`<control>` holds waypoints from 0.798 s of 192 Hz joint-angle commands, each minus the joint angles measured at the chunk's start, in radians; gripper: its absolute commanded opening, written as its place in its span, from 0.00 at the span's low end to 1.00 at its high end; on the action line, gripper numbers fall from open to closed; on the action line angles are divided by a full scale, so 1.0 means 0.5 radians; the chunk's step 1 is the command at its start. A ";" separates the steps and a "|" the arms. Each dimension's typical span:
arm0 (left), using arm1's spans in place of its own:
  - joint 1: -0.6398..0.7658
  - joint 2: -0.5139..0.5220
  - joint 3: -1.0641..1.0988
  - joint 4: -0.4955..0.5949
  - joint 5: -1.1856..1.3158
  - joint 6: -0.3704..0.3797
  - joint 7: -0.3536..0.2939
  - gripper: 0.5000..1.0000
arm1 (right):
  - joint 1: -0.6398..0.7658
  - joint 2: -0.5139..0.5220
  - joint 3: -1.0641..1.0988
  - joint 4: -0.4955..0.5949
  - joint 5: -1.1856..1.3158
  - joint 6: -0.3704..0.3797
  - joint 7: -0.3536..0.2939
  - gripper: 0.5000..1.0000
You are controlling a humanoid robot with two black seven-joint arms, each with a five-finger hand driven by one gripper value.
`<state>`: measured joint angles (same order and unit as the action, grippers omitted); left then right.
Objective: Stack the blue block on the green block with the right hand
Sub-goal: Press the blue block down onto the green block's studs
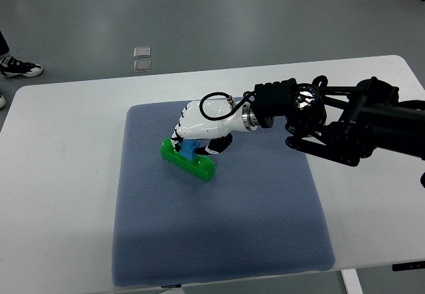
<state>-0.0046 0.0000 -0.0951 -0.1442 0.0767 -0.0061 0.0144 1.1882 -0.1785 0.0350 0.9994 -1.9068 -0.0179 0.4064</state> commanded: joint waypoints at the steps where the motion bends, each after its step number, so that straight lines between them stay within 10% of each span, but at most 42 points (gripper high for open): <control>1: 0.000 0.000 0.000 0.000 0.000 0.000 -0.001 1.00 | -0.005 0.001 -0.003 -0.002 0.000 -0.001 0.000 0.24; 153: 0.000 0.000 0.000 0.000 0.000 0.000 -0.001 1.00 | -0.023 0.026 -0.003 -0.017 -0.018 -0.004 0.000 0.24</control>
<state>-0.0046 0.0000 -0.0951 -0.1442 0.0767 -0.0061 0.0141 1.1780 -0.1680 0.0343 0.9909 -1.9159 -0.0200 0.4057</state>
